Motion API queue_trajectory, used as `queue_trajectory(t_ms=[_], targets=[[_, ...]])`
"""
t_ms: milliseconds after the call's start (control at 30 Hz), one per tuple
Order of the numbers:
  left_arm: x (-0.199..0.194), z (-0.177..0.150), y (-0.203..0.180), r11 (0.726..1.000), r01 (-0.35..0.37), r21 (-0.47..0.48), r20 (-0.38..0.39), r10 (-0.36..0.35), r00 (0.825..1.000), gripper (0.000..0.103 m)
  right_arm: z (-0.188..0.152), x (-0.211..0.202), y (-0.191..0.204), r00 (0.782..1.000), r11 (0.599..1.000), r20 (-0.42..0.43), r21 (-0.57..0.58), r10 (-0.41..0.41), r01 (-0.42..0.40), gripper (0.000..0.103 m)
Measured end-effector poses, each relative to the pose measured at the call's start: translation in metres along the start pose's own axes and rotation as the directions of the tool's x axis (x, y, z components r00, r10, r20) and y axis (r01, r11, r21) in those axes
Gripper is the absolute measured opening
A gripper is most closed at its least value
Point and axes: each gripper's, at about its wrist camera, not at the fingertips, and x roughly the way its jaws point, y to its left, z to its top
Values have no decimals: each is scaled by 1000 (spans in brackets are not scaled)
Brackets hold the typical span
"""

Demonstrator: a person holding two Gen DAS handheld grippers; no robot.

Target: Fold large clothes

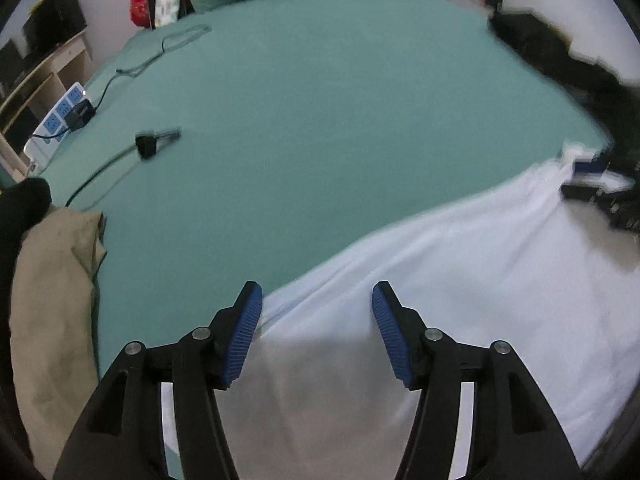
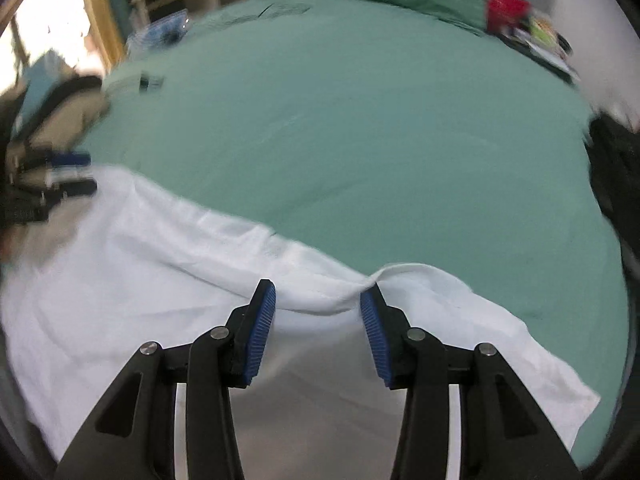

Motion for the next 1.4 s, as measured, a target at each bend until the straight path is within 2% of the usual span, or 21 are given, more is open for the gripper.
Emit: queue_trajectory(t_ms=[100,167,200,233,300,433,567,600,633,700,767,833,867,1000,1067,1100,1167,1267,1367,1400], targets=[[0,-5,8,999,35,22,66,-37,997,61,7,8,8,998,998,25,-7,-56,56,49],[-1,-4,10,996,79,38,85,-82,993,37,13,11,5,997,997,35,28,-73,72,50],[-1,-2,11,995,94,32,84,-96,992,7,17,13,3,996,995,41,54,-83,81,50],[-3,2,15,996,91,11,90,-91,992,4,18,12,1,995,994,51,75,-87,83,50],[-11,7,24,997,79,-27,134,-74,988,4,24,10,-1,989,988,87,108,-123,114,50],[-18,8,45,989,104,-100,156,-88,984,4,24,-5,-3,979,979,151,167,-139,114,50],[8,4,51,984,108,-139,66,-99,993,12,14,-26,-11,967,960,180,244,-180,134,51],[5,2,51,981,112,-160,90,-99,991,17,12,-31,-13,964,955,184,262,-193,142,51],[3,3,52,980,108,-168,102,-92,991,36,9,-37,-16,960,947,187,284,-209,151,51],[-7,2,58,979,58,-196,148,-29,989,57,0,-55,-22,949,922,190,346,-250,174,60],[-20,0,69,964,61,-259,194,-10,981,57,-9,-71,-25,943,903,198,393,-269,175,64],[-33,-4,82,932,116,-344,223,-39,974,57,-23,-87,-25,937,885,199,431,-286,178,71],[-42,-10,88,916,119,-382,248,-23,969,57,-31,-93,-22,937,876,193,448,-291,179,72],[-65,-38,92,882,58,-467,264,77,962,58,-77,-113,-7,943,842,165,512,-289,169,73],[-74,-53,84,878,21,-478,274,127,953,58,-101,-121,-5,945,815,149,555,-292,165,74],[-77,-65,78,872,28,-489,280,127,952,59,-118,-125,-3,947,795,135,585,-290,160,74],[-78,-83,66,869,42,-494,265,104,959,60,-137,-131,-4,954,780,116,607,-277,153,74],[-80,-105,43,878,49,-476,236,73,969,60,-162,-145,-2,955,778,107,608,-276,157,74],[-88,-119,23,884,68,-462,213,36,976,60,-183,-163,-5,956,759,136,641,-261,116,76],[-95,-122,16,885,89,-457,229,21,973,60,-192,-170,-7,956,743,146,662,-256,98,79]])
